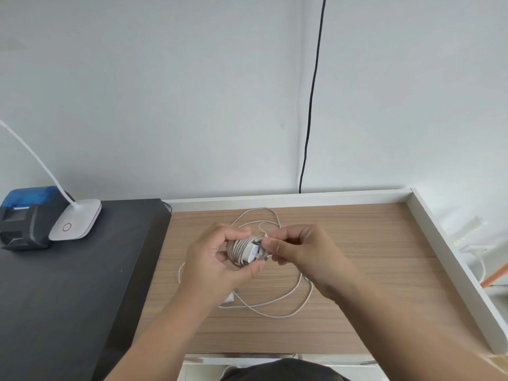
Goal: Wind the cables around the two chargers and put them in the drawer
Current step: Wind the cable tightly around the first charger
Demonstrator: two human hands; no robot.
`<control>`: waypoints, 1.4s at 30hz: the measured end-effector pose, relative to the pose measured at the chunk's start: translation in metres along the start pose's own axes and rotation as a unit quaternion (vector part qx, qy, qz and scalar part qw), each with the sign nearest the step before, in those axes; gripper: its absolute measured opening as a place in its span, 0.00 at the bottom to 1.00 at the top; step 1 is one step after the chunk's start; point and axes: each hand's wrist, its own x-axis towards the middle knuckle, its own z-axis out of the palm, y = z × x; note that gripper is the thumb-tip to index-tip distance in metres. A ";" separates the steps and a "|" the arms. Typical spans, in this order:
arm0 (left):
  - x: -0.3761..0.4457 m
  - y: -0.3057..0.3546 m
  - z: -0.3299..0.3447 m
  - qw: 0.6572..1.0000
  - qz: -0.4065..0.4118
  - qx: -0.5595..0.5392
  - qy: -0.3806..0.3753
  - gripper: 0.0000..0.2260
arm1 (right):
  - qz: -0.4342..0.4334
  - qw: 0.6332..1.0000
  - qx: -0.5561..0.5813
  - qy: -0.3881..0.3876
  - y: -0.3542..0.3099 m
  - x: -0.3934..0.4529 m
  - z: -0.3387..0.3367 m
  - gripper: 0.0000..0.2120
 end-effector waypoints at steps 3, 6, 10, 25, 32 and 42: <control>0.002 0.003 0.001 0.999 0.034 0.026 -0.003 0.21 | -0.043 0.997 -0.057 0.013 -0.006 0.001 -0.001 0.04; 0.006 0.006 0.000 0.997 0.061 0.042 -0.003 0.20 | -0.069 0.987 -0.146 -0.010 -0.015 0.002 -0.008 0.08; 0.008 0.005 -0.001 0.993 0.088 0.074 0.000 0.19 | -0.063 0.985 -0.159 -0.012 -0.020 0.004 -0.011 0.09; 0.011 0.002 0.005 0.996 0.083 0.035 -0.018 0.20 | -0.144 0.978 -0.150 -0.015 0.001 0.017 -0.016 0.02; 0.014 -0.003 0.010 0.996 0.088 0.027 -0.012 0.18 | -0.148 0.982 -0.119 -0.023 0.007 0.022 -0.014 0.03; 0.018 -0.003 0.001 0.995 0.087 0.031 -0.026 0.18 | -0.131 0.987 -0.022 -0.089 0.009 0.030 -0.012 0.01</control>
